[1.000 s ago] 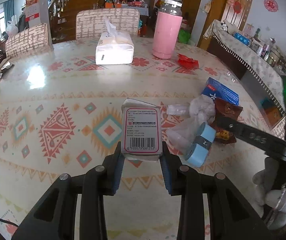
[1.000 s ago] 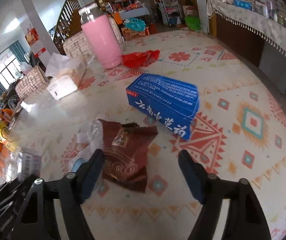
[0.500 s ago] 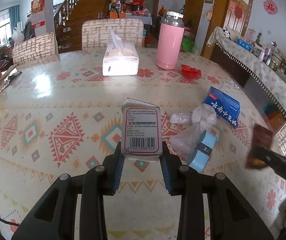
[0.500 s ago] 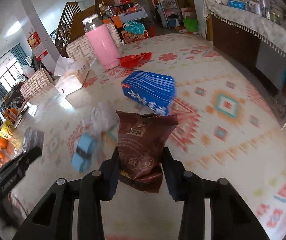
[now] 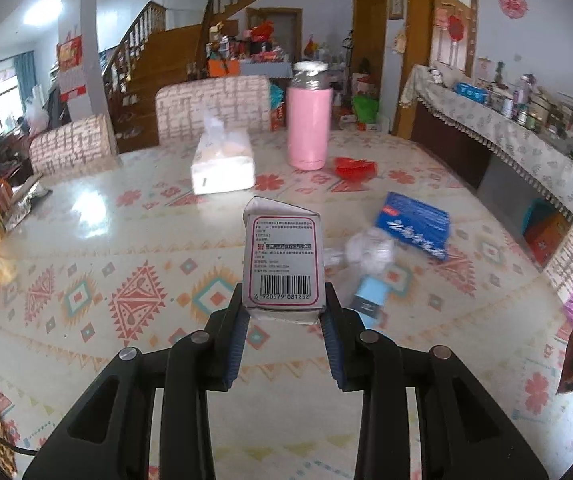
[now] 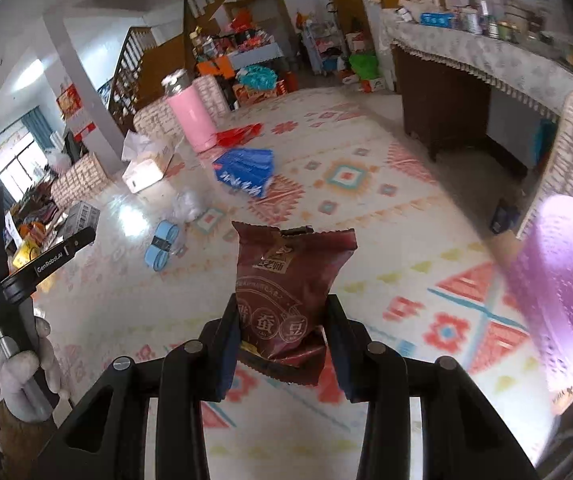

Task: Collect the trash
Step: 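Carry both items to the lilac wastebasket and open both grippers over it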

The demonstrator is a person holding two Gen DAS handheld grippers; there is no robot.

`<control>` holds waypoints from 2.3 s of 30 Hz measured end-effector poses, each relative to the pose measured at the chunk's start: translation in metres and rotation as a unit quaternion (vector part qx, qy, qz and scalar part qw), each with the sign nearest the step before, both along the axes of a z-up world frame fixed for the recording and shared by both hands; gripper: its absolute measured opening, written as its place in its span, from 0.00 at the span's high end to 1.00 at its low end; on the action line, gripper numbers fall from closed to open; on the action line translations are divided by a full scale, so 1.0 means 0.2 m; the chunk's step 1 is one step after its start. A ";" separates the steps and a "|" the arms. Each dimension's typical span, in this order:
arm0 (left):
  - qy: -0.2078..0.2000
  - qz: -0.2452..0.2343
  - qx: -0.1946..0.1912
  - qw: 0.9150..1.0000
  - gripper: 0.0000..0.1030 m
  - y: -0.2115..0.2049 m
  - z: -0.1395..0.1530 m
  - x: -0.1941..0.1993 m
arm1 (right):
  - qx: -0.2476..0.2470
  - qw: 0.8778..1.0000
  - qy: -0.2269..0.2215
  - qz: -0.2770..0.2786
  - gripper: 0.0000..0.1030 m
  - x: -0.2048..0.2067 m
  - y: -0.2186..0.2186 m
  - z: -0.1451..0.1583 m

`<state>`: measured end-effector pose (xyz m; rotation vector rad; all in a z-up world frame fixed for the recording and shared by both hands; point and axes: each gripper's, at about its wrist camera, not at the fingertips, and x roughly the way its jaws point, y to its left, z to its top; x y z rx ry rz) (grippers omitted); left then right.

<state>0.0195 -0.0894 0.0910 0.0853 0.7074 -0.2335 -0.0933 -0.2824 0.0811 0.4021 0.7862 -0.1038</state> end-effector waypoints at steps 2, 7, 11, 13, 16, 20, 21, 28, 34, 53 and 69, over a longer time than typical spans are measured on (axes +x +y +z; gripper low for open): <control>-0.002 -0.012 0.006 1.000 0.68 -0.04 0.03 -0.07 | 0.000 1.000 -0.006 -0.011 0.58 -0.06 -0.05 0.01; -0.012 -0.044 0.025 0.999 0.68 -0.17 0.08 -0.22 | 0.002 0.999 -0.015 -0.029 0.58 -0.19 -0.15 0.01; -0.019 -0.073 0.033 0.997 0.68 -0.29 0.11 -0.33 | 0.011 0.999 -0.022 -0.039 0.58 -0.25 -0.21 0.01; -0.022 -0.086 0.034 0.995 0.68 -0.34 0.13 -0.38 | 0.015 0.999 -0.026 -0.044 0.58 -0.29 -0.25 0.01; -0.024 -0.107 0.034 0.993 0.68 -0.43 0.14 -0.45 | 0.016 0.998 -0.031 -0.050 0.58 -0.32 -0.30 0.01; -0.024 -0.127 0.041 0.991 0.68 -0.55 0.15 -0.50 | 0.013 0.997 -0.041 -0.057 0.58 -0.39 -0.37 0.03; -0.023 -0.132 0.043 0.990 0.68 -0.59 0.15 -0.51 | 0.013 0.997 -0.044 -0.059 0.58 -0.41 -0.38 0.03; -0.016 -0.165 0.054 0.985 0.68 -0.81 0.13 -0.56 | 0.010 0.995 -0.054 -0.079 0.58 -0.50 -0.53 0.06; -0.012 -0.195 0.065 0.978 0.68 -1.03 0.10 -0.60 | 0.009 0.993 -0.055 -0.102 0.58 -0.58 -0.70 0.05; 0.008 -0.283 0.074 0.956 0.68 -1.64 0.06 -0.70 | 0.026 0.986 -0.055 -0.153 0.58 -0.72 -1.11 0.00; 0.035 -0.349 0.050 0.935 0.68 -2.05 0.06 -0.75 | 0.036 0.981 -0.043 -0.184 0.58 -0.75 -1.31 -0.06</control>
